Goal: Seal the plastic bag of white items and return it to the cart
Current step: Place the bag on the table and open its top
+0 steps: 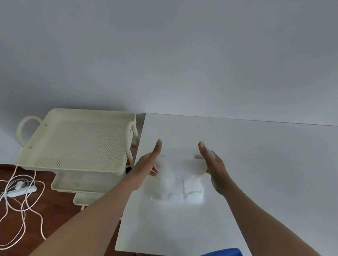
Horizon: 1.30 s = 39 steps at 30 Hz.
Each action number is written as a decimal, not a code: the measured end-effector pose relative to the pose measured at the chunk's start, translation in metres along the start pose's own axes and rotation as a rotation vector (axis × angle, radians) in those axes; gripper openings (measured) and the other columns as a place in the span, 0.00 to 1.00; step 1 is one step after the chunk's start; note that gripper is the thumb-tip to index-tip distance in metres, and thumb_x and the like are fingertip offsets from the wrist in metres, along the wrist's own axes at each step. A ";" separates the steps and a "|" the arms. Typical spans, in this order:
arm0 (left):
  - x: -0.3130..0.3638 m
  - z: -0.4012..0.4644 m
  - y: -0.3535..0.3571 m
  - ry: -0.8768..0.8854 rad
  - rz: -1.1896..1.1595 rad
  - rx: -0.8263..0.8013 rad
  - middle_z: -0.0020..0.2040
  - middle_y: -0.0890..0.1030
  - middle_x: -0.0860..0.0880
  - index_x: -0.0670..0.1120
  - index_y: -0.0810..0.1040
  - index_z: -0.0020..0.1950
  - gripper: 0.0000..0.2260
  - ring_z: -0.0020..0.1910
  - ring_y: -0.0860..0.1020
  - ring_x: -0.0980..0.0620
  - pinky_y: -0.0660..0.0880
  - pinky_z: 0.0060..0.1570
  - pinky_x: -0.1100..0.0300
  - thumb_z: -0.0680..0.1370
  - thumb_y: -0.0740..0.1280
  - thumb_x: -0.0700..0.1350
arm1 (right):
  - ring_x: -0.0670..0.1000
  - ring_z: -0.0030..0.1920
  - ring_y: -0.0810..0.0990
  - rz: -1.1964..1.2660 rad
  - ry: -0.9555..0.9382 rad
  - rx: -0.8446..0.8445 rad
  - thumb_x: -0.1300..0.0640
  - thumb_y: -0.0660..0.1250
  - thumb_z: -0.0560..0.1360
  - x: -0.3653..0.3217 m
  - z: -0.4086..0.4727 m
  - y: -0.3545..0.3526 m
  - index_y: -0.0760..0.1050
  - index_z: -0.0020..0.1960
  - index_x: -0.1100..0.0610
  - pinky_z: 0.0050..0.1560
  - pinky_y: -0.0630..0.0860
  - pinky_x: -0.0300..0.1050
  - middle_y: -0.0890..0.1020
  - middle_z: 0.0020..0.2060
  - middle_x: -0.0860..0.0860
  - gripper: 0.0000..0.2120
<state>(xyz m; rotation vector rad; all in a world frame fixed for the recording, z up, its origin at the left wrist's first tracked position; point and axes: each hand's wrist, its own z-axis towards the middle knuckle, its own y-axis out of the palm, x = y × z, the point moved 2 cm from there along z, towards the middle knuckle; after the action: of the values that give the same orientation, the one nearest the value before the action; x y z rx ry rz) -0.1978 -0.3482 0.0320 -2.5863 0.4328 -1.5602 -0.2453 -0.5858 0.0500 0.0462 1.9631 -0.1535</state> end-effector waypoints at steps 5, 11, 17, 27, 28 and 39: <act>0.014 0.000 -0.009 -0.064 0.082 -0.086 0.48 0.83 0.40 0.47 0.82 0.58 0.44 0.44 0.82 0.44 0.81 0.56 0.44 0.63 0.60 0.83 | 0.52 0.64 0.81 -0.102 0.080 -0.170 0.18 0.63 0.65 -0.012 0.004 -0.007 0.76 0.70 0.47 0.69 0.72 0.55 0.87 0.57 0.49 0.45; 0.030 -0.008 -0.014 -0.072 0.128 -0.226 0.59 0.79 0.48 0.53 0.81 0.59 0.36 0.50 0.79 0.48 0.82 0.48 0.50 0.65 0.65 0.79 | 0.53 0.59 0.84 -0.223 0.122 -0.297 0.22 0.69 0.62 -0.031 0.005 -0.010 0.79 0.66 0.51 0.73 0.71 0.57 0.86 0.58 0.51 0.44; 0.031 -0.002 -0.016 -0.107 0.141 -0.461 0.62 0.83 0.54 0.51 0.84 0.61 0.31 0.60 0.81 0.49 0.75 0.67 0.47 0.67 0.73 0.71 | 0.53 0.57 0.85 -0.343 0.136 -0.377 0.26 0.74 0.64 -0.045 0.005 -0.001 0.85 0.60 0.49 0.62 0.80 0.51 0.86 0.57 0.50 0.35; 0.031 0.010 -0.026 0.036 0.140 -0.463 0.39 0.76 0.54 0.53 0.86 0.42 0.20 0.45 0.75 0.55 0.69 0.53 0.63 0.57 0.84 0.60 | 0.46 0.44 0.80 -0.466 0.129 -0.421 0.41 0.83 0.64 -0.041 0.020 0.021 0.86 0.41 0.50 0.45 0.74 0.38 0.85 0.36 0.40 0.15; 0.031 0.012 -0.027 0.058 0.125 -0.447 0.37 0.72 0.55 0.53 0.86 0.41 0.19 0.44 0.73 0.55 0.68 0.52 0.64 0.58 0.84 0.60 | 0.46 0.40 0.76 -0.470 0.130 -0.400 0.41 0.83 0.62 -0.041 0.023 0.022 0.83 0.35 0.51 0.42 0.71 0.38 0.81 0.32 0.41 0.16; 0.028 0.028 -0.057 0.216 0.196 -0.206 0.29 0.69 0.56 0.48 0.73 0.34 0.17 0.28 0.68 0.58 0.70 0.25 0.66 0.69 0.81 0.50 | 0.49 0.37 0.76 -0.376 0.131 -0.407 0.52 0.84 0.65 -0.036 0.039 0.016 0.78 0.30 0.53 0.42 0.73 0.40 0.79 0.31 0.48 0.16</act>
<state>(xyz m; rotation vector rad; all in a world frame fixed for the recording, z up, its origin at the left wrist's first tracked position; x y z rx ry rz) -0.1503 -0.3035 0.0551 -2.4285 0.8807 -1.8142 -0.1941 -0.5732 0.0665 -0.5931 2.0826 0.0072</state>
